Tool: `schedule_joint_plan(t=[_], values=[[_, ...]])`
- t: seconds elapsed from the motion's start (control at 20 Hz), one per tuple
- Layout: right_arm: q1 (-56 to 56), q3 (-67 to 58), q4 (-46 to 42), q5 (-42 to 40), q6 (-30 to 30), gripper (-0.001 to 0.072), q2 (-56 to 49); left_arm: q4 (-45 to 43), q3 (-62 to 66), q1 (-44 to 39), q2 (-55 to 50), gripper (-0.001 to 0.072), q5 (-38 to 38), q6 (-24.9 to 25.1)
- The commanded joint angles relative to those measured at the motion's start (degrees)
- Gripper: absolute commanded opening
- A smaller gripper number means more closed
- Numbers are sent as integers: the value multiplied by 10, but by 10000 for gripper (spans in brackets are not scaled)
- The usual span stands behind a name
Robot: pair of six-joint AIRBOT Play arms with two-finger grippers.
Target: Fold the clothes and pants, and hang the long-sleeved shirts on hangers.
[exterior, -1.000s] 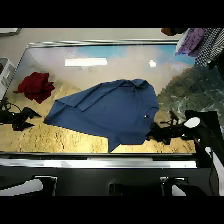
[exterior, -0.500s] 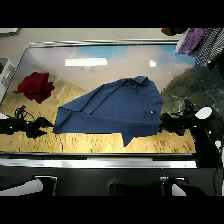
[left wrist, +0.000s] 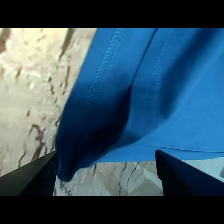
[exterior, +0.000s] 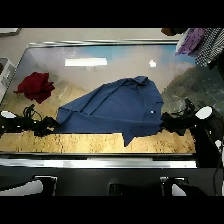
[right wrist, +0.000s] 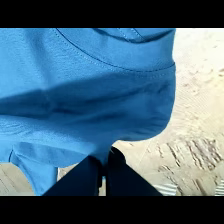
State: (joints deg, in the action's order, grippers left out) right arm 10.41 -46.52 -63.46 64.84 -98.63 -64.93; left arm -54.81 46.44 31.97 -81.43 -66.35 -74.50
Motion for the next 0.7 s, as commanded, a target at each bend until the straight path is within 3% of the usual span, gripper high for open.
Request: schedule_joint_plan(t=[0.0,0.1,0.2,0.4,0.5,0.65], values=[[0,-1,0,0,-2,30,0,-7,-1,-14,-13,400,9,0],[0,-1,2,0,-2,29,0,-6,0,-13,-13,9,9,0],[0,-1,26,-1,12,29,0,9,6,-13,-10,17,8,1],[0,-24,144,-9,153,28,0,80,61,-17,11,15,1,8],[0,-73,178,-9,216,27,0,98,114,-26,39,14,1,8],[0,-207,180,-7,243,27,0,99,222,-34,94,14,9,-16]])
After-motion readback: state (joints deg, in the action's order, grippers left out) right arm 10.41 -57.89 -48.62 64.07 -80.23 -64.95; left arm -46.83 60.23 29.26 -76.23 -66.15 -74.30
